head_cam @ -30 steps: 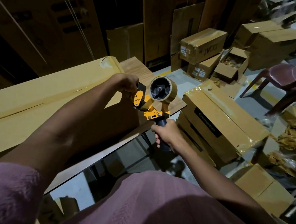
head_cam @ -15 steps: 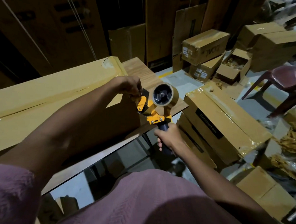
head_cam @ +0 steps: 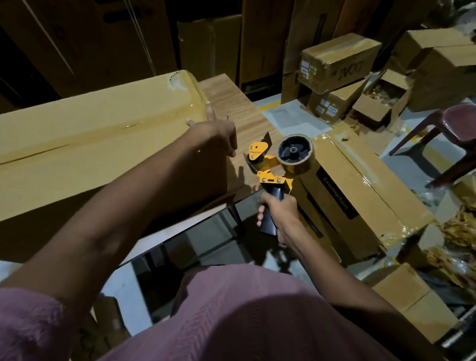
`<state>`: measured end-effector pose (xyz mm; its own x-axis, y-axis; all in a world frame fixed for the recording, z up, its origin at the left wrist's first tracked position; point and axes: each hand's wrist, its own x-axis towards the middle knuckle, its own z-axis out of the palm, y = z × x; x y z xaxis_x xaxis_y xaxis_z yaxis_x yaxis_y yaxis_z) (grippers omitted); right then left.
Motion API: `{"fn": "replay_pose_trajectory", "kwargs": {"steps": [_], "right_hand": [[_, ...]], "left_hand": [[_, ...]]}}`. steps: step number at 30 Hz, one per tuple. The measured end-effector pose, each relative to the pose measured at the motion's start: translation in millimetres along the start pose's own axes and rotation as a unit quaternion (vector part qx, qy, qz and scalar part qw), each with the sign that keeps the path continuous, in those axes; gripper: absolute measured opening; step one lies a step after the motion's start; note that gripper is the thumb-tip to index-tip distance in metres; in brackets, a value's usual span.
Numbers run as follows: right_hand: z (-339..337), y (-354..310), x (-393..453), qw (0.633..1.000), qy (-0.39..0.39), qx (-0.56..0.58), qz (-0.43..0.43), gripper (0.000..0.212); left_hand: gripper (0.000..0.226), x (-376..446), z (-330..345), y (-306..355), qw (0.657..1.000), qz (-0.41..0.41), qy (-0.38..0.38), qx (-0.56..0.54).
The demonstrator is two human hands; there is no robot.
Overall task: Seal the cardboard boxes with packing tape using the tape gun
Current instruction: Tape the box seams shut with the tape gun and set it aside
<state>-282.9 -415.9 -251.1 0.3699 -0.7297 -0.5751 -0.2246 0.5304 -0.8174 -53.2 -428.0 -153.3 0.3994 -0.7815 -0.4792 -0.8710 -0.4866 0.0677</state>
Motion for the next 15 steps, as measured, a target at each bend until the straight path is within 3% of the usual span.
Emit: {"fn": "replay_pose_trajectory", "kwargs": {"steps": [4,9,15], "right_hand": [[8.9,-0.6,11.1,0.999,0.017,0.032,0.014,0.008],[29.8,-6.5,28.5,0.997,0.028,0.064,0.039,0.009],[66.1,-12.2,54.7,0.992,0.063,0.080,0.068,0.028]], "left_hand": [[0.079,-2.7,13.1,3.6,0.998,0.001,0.052,-0.025],[0.111,-8.1,25.4,-6.2,0.991,0.051,0.123,-0.032],[0.117,-11.9,27.4,-41.8,0.976,0.102,0.166,-0.098]]}}
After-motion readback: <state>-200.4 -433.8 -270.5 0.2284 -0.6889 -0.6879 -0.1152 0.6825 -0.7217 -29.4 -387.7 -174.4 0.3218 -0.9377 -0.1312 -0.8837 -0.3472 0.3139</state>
